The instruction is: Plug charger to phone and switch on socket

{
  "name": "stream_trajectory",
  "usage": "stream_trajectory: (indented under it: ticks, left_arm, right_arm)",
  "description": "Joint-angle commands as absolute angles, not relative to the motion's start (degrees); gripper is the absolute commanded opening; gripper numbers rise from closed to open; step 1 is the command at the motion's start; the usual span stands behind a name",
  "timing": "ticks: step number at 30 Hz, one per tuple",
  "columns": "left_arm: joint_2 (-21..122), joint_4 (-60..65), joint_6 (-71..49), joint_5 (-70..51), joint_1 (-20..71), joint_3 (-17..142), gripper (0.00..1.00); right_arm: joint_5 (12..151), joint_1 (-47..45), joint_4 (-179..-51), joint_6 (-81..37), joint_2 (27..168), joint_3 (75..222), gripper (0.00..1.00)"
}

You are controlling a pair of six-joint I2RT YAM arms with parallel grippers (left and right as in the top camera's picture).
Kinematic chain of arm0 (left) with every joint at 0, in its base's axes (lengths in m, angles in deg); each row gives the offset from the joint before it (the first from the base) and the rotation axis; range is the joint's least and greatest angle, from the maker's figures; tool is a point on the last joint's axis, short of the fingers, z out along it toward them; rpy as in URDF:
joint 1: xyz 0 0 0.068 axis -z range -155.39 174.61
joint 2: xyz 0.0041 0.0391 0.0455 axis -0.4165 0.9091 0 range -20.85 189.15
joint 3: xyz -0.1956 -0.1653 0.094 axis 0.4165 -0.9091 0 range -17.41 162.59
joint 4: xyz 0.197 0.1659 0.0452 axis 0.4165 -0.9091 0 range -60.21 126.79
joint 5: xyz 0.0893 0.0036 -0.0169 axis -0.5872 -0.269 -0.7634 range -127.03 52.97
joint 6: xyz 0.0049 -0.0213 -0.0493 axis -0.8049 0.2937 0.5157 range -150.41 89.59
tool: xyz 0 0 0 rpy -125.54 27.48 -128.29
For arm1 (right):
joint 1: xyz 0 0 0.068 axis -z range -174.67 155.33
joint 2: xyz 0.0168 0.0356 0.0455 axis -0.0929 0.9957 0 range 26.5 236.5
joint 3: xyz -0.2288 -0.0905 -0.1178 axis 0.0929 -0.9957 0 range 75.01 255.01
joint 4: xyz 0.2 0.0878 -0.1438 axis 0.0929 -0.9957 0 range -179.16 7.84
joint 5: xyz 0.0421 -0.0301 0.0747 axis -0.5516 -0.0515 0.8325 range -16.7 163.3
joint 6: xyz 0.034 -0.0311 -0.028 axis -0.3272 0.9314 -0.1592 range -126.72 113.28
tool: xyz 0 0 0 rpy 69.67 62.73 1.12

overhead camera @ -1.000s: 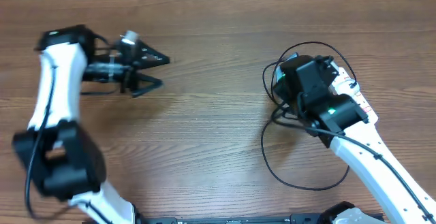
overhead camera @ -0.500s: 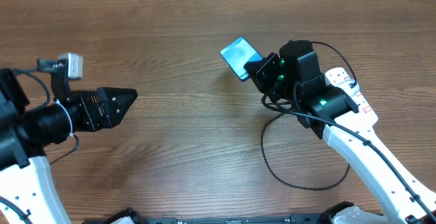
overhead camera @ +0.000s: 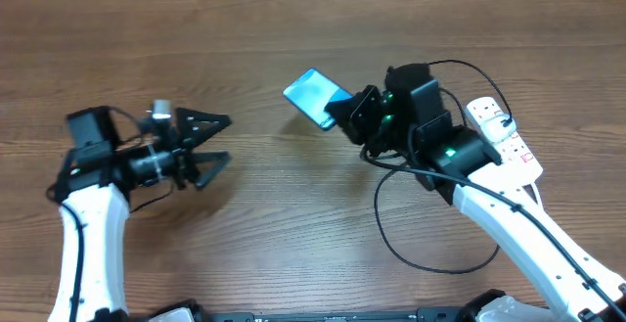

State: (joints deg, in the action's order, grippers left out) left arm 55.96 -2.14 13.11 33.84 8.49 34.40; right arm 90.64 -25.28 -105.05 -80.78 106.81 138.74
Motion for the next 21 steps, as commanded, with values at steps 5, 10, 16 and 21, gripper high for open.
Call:
stream_trajectory:
  ticks: [5,10,16,21]
  left_arm:
    - [58.15,5.48,42.99,24.01,18.39,33.98,0.65]
    - [58.15,10.82,50.23,19.90,21.56,33.98,0.67]
    - [58.15,12.22,57.05,13.80,24.27,33.98,0.63]
    - [58.15,13.31,61.90,13.39,24.27,33.98,0.48]
  right_arm:
    - [88.28,-31.86,-101.40,-91.78,109.57,139.33,0.04]
    - [88.41,-33.74,-99.57,-96.02,109.90,139.33,0.04]
    - [89.31,-36.03,-99.35,-101.11,109.90,139.33,0.04]
    - [89.42,-36.73,-99.33,-107.53,109.90,139.33,0.04]
